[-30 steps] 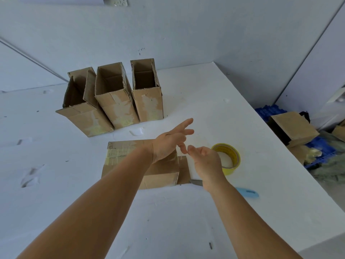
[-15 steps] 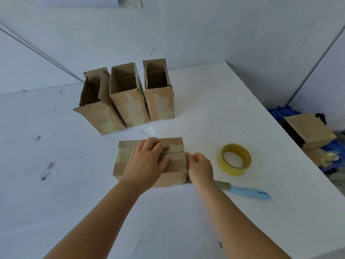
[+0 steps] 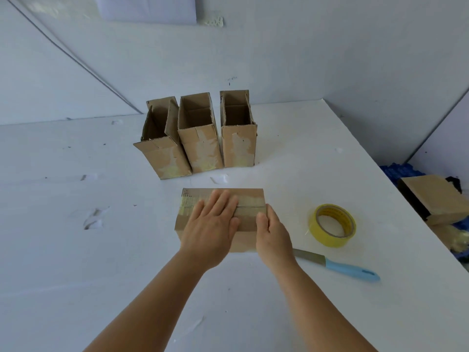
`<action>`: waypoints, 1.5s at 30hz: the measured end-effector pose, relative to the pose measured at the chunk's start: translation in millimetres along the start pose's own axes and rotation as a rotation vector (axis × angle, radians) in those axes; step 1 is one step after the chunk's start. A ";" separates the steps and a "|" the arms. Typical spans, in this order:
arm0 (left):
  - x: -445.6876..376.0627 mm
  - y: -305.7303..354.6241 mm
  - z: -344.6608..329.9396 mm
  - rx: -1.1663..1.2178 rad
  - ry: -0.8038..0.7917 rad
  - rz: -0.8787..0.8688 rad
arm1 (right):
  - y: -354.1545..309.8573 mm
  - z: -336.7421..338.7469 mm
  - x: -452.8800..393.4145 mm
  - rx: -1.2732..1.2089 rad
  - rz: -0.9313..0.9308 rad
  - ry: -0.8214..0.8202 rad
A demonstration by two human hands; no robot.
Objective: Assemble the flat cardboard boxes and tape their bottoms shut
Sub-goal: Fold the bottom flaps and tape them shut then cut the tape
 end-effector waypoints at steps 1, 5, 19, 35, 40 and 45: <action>6.1 -7.1 1.3 -0.014 0.006 0.069 | 3.2 -2.4 1.1 -0.006 -0.012 -0.005; 26.7 -34.1 5.8 0.140 0.002 0.313 | 3.9 -4.0 2.8 -0.029 -0.055 -0.012; 43.4 -63.9 20.1 0.836 -0.016 0.486 | -27.0 9.2 28.8 0.018 -0.348 -0.083; 125.8 -65.0 78.3 1.129 0.383 0.581 | -84.3 -30.6 65.2 -0.650 -0.011 -0.332; 149.7 -83.2 87.1 1.065 0.583 0.645 | -102.8 -58.6 73.8 -0.586 0.145 -0.494; 160.5 -111.6 74.8 0.966 0.671 0.736 | -112.1 -99.9 70.8 -0.425 0.249 -0.477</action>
Point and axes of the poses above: each hand's wrist, its own x-axis away from the middle knuckle, its own z-axis out of the back of the hand, y = z × x, the point moved 2 cm from there along -x, towards the middle knuckle, and after that the axes turned 2 degrees about -z, right-handed, at the moved point
